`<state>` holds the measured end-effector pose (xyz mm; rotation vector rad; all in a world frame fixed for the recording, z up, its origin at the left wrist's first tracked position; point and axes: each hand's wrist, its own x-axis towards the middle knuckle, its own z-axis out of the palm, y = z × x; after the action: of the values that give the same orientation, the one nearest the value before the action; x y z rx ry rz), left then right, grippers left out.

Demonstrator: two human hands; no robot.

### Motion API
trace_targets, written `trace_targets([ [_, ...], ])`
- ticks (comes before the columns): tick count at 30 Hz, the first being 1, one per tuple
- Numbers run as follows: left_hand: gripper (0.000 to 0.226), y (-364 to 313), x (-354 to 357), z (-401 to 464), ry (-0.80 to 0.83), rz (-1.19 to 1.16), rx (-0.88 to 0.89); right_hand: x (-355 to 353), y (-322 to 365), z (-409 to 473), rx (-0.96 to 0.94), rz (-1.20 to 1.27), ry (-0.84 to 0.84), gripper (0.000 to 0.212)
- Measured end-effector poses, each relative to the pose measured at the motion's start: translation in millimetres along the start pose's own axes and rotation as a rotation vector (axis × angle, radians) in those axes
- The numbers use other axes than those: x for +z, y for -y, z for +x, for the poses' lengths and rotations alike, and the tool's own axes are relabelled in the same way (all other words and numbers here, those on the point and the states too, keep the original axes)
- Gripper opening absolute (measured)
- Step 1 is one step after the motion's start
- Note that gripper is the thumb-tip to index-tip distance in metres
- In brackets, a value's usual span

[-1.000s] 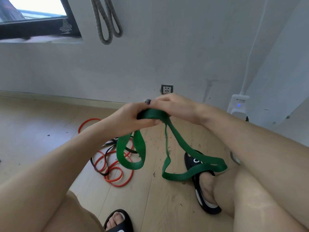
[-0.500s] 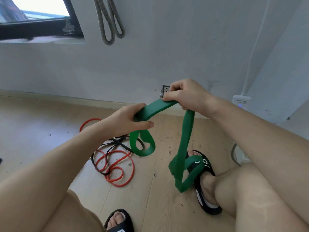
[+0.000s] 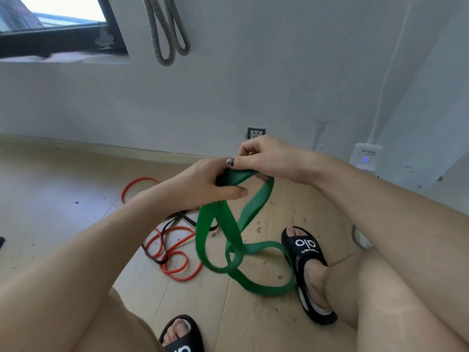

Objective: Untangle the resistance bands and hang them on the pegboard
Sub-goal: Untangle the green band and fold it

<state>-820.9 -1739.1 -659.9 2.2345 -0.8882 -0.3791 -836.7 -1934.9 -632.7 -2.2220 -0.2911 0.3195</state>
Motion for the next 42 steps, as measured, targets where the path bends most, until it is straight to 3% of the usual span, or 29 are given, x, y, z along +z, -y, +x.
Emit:
trace_targets([
  [3,0.028,10,-1,-1,0.000,-0.017,0.007,-3,2,0,-0.017,0.036,-0.066,0.024],
  [7,0.031,24,4,0,0.051,0.150,-0.038,-14,1,-2,0.011,0.138,-0.178,0.021],
  [10,0.019,35,1,-1,0.027,0.135,-0.091,-24,-5,-4,0.033,0.220,-0.208,0.021],
  [16,0.021,44,-8,-6,0.018,0.131,-0.088,-21,-17,-8,0.096,-0.082,-0.116,0.018],
  [22,0.018,48,-11,-5,0.014,0.119,-0.113,-11,-8,-8,0.074,-0.080,0.060,0.047],
  [29,0.041,58,-13,-7,0.200,0.004,-0.192,-11,-8,-8,0.015,-0.166,0.045,0.025],
  [32,0.044,64,-17,-15,0.222,-0.079,-0.253,-14,-10,-9,0.033,-0.127,0.036,0.026],
  [39,0.026,75,-18,-19,0.119,-0.232,-0.361,-19,-15,-10,0.085,0.092,-0.049,0.023],
  [42,0.028,76,-13,-13,0.061,-0.218,-0.382,-17,-14,-7,0.094,0.187,-0.098,0.022],
])
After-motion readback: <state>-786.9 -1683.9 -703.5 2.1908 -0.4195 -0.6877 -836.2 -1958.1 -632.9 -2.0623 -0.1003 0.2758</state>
